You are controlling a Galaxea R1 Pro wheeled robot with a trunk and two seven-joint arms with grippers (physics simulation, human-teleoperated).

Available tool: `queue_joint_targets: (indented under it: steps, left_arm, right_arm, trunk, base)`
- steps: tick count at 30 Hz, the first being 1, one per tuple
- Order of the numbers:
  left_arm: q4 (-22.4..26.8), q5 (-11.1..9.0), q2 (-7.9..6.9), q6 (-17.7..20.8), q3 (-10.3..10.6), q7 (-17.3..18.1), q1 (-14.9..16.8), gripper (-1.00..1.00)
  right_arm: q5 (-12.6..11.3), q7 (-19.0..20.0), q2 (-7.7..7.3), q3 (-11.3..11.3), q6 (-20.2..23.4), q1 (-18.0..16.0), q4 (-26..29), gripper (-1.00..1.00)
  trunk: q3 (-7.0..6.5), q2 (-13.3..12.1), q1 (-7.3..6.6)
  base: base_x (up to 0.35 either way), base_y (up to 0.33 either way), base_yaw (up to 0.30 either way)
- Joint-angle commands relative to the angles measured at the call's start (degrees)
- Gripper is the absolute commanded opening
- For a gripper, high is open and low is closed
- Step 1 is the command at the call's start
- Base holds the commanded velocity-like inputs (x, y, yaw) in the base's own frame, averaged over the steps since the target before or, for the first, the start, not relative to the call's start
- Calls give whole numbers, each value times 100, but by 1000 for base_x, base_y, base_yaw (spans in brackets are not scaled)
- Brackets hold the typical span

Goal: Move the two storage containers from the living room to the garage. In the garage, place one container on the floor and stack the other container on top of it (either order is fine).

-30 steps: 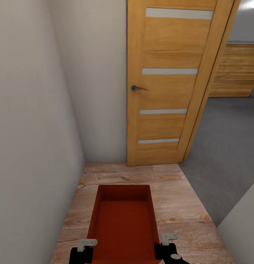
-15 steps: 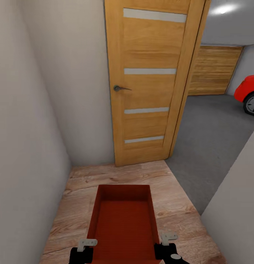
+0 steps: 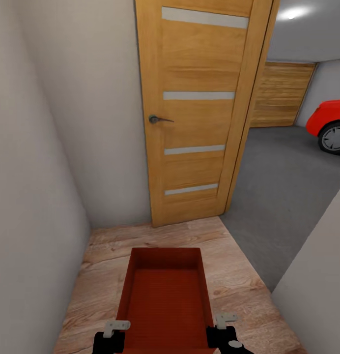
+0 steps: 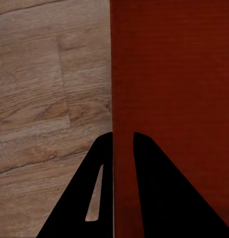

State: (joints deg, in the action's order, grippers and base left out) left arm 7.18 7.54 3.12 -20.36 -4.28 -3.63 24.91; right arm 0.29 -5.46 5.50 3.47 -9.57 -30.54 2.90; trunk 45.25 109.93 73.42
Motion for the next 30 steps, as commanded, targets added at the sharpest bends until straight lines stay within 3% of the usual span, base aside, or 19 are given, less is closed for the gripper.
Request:
queue_joint_targets:
  steps: [1,14,30]
  left_arm:
    - [3,64,1,-21,-178,-77,5,-100]
    - [3,64,3,-21,-178,-77,5,-100]
    - [3,64,-2,-21,-178,-77,5,-100]
  right_arm:
    - [-16,-52,1,-4,-19,-5,-9,-100]
    - [-14,-52,0,-5,-19,-5,-9,-100]
    - [-12,-52,-1,-4,-19,-5,-9,-100]
  trunk:
    - [5,2,2]
    - [5,2,2]
    - [5,2,2]
  base:
    - [274,224,-2]
    - [122,94,-12]
    - [2,2,-177]
